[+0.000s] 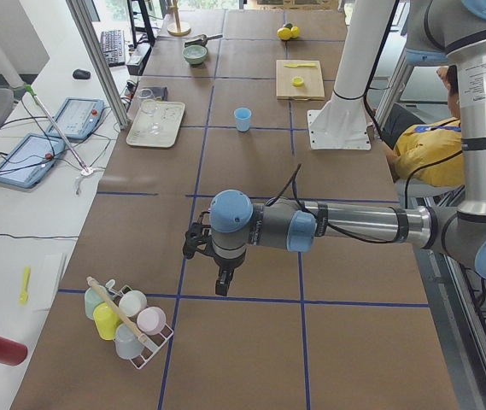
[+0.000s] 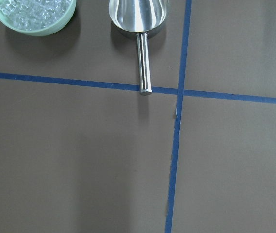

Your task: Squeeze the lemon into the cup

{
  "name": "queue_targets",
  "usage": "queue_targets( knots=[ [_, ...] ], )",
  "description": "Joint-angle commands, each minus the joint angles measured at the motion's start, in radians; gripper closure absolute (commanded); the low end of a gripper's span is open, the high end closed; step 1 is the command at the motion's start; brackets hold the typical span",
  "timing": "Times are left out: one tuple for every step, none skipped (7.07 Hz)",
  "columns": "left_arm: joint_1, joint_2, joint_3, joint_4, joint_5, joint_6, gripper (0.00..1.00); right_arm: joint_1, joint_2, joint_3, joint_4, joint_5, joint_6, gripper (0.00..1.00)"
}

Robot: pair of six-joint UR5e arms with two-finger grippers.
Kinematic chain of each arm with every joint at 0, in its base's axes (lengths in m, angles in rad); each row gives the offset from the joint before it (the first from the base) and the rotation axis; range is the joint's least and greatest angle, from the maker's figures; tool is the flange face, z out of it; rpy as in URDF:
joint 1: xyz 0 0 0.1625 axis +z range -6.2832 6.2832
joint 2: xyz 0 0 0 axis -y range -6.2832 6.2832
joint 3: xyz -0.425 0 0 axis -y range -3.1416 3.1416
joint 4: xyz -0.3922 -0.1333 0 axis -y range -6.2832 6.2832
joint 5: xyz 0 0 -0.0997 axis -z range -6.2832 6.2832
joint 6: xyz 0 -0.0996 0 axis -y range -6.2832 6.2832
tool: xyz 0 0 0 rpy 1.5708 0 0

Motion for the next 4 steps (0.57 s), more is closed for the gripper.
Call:
queue_targets(
  knots=[
    [0.000, 0.003, 0.002, -0.015, -0.002, 0.000, 0.00, -0.002, -0.019, 0.053, 0.078, 0.053, 0.006, 0.00],
    [0.000, 0.004, 0.000, -0.017, -0.003, 0.000, 0.00, -0.066, -0.045, 0.124, 0.130, 0.050, 0.006, 0.00],
    [0.000, 0.007, 0.000, -0.017, -0.011, 0.000, 0.00, -0.164, -0.038, 0.161, 0.140, 0.033, 0.062, 0.00],
    [0.002, 0.009, 0.002, -0.015, -0.026, 0.000, 0.00, -0.237, 0.025, 0.169, 0.163, 0.036, 0.166, 0.10]
  ],
)
